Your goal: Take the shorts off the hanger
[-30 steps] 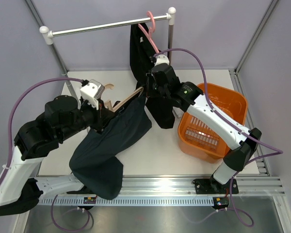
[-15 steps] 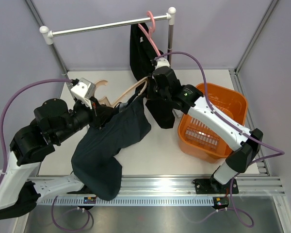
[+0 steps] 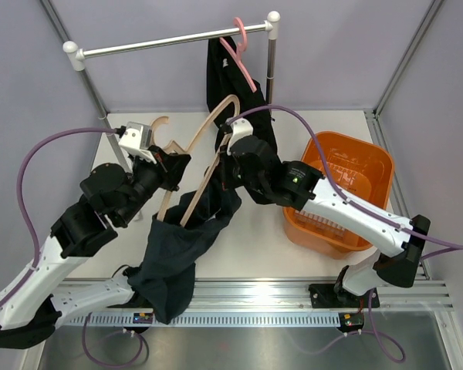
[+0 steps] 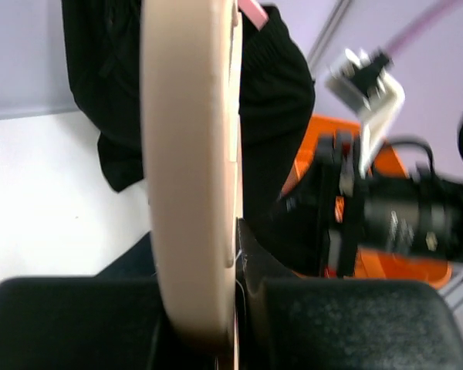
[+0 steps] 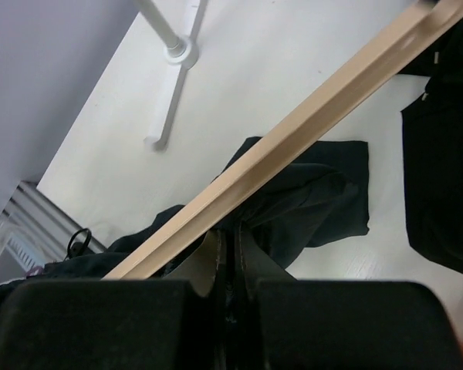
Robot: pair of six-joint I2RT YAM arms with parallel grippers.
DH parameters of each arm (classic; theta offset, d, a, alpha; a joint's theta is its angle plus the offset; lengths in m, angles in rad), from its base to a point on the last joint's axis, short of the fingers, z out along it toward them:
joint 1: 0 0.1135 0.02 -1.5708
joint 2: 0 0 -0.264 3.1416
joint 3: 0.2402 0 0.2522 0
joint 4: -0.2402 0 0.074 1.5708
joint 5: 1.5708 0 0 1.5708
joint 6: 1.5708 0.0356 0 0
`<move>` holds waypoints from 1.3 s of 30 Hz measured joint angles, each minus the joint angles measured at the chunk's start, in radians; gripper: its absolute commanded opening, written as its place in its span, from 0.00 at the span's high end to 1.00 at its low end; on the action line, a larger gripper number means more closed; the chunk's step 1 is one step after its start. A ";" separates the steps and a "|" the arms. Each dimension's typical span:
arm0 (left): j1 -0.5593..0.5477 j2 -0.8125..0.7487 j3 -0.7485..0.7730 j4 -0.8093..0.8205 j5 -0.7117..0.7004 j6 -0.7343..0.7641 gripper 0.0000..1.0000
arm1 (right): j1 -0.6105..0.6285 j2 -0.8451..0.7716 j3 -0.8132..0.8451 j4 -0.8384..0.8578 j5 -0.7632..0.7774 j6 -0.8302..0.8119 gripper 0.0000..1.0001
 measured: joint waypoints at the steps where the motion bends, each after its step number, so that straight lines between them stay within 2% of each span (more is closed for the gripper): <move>1: 0.000 0.006 -0.002 0.018 -0.013 -0.005 1.00 | 0.014 -0.004 -0.002 0.000 0.002 0.000 1.00; 11: 0.000 0.011 -0.053 0.231 -0.222 0.003 1.00 | 0.136 -0.014 -0.002 0.004 0.002 -0.008 1.00; 15: 0.000 0.027 -0.006 0.229 -0.303 0.043 1.00 | 0.145 -0.016 0.008 -0.017 0.036 -0.028 1.00; 19: 0.000 0.023 0.033 0.201 -0.370 0.076 1.00 | 0.145 -0.029 0.106 -0.101 0.137 -0.094 1.00; 25: 0.000 -0.008 0.045 0.098 -0.416 0.090 1.00 | 0.145 -0.120 0.389 -0.133 0.367 -0.294 1.00; 29: 0.000 -0.031 0.045 0.032 -0.422 0.088 1.00 | 0.145 -0.305 0.444 0.012 0.500 -0.455 1.00; 34: 0.000 -0.047 0.045 -0.031 -0.421 0.068 1.00 | 0.144 -0.550 0.377 0.267 0.605 -0.622 1.00; 39: 0.000 -0.045 0.045 -0.072 -0.416 0.050 1.00 | 0.143 -0.632 0.313 0.456 0.682 -0.732 1.00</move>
